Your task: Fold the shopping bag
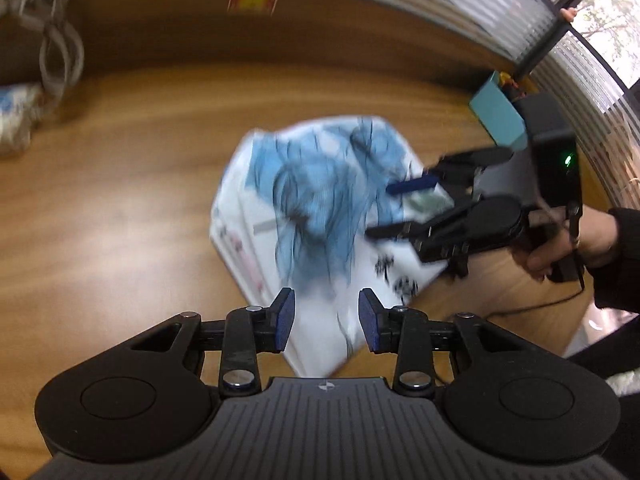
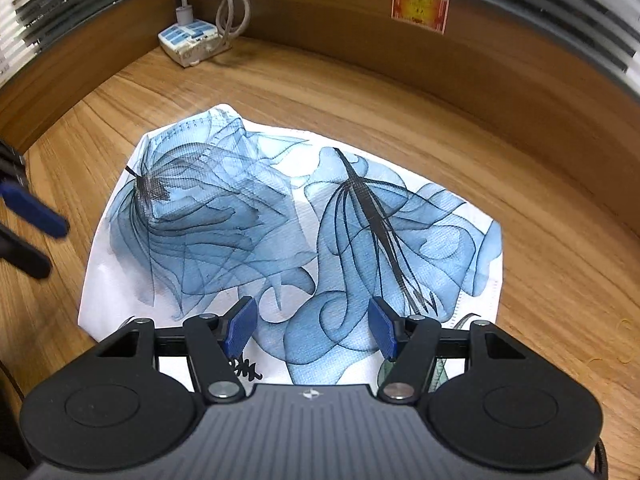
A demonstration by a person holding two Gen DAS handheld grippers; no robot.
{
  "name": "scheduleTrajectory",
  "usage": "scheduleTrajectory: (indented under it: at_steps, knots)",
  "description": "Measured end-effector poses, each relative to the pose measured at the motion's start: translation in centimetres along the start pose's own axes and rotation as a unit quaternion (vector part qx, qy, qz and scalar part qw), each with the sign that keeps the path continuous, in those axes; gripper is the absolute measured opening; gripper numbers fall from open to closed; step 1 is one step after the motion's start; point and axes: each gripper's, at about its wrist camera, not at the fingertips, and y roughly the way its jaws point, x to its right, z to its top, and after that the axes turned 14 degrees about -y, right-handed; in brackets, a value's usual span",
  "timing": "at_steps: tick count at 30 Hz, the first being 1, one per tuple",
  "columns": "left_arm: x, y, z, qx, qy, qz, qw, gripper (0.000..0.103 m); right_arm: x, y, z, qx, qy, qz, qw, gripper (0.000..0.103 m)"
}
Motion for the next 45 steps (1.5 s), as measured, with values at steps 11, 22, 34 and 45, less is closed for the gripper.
scheduleTrajectory:
  at_steps: [11,22,34,45]
  knots:
    - [0.6,5.0,4.4,-0.012,0.052,0.030,0.9981,0.038,-0.3,0.4,-0.5,-0.005,0.000,0.008,1.000,0.069]
    - [-0.9,9.9,5.6,-0.046,0.017,0.038,0.9980,0.037,-0.2,0.2,-0.6,-0.003,0.001,0.016,1.000,0.069]
    - [-1.4,10.8,6.0,-0.048,0.004,0.009,0.9988,0.037,-0.3,1.0,4.9,0.054,-0.050,0.032,0.997,0.026]
    - [-4.2,10.4,5.8,-0.043,-0.050,-0.032,0.9973,0.016,1.0,3.7,5.8,0.033,-0.101,0.031,0.994,0.023]
